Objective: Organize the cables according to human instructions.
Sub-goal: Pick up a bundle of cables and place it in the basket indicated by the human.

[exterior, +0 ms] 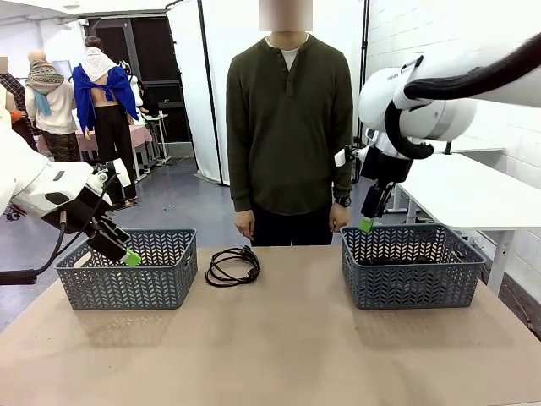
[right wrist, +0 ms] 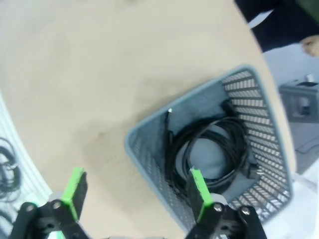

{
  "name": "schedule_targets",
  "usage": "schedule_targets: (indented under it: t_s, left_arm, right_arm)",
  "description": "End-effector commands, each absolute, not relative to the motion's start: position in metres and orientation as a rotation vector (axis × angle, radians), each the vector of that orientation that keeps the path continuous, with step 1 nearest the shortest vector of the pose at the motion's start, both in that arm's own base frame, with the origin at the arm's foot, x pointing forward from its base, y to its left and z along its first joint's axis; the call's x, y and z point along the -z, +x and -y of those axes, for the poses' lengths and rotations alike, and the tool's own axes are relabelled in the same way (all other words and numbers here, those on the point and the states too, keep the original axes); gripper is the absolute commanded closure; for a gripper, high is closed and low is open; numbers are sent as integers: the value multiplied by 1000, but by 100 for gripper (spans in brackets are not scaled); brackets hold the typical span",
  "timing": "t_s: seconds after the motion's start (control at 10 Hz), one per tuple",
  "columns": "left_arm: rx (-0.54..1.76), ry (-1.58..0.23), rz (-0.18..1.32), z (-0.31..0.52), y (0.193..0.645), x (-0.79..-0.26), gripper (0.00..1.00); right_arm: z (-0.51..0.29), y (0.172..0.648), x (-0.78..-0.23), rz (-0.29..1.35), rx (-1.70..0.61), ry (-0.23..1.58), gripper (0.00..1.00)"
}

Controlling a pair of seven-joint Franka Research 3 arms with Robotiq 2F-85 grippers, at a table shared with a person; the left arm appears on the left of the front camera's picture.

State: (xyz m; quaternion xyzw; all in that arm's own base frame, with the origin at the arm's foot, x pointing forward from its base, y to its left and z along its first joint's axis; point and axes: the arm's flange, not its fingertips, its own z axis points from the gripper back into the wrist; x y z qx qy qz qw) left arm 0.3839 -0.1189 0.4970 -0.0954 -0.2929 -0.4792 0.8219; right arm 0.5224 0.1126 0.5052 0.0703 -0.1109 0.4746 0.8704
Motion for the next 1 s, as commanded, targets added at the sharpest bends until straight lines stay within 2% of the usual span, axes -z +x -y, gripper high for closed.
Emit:
schedule_targets:
  t_s: [0.0, 0.5, 0.9]
  left_arm:
    - [1035, -225, 628, 115, 386, -495, 0]
    - [1035, -225, 628, 115, 386, -495, 0]
    - [1035, -225, 628, 115, 386, -495, 0]
  right_arm:
    - [-123, 487, -478, 312, -983, 162, 0]
    - [-163, 447, -447, 276, -1035, 184, 0]
    - [-153, 459, -452, 276, -1016, 180, 0]
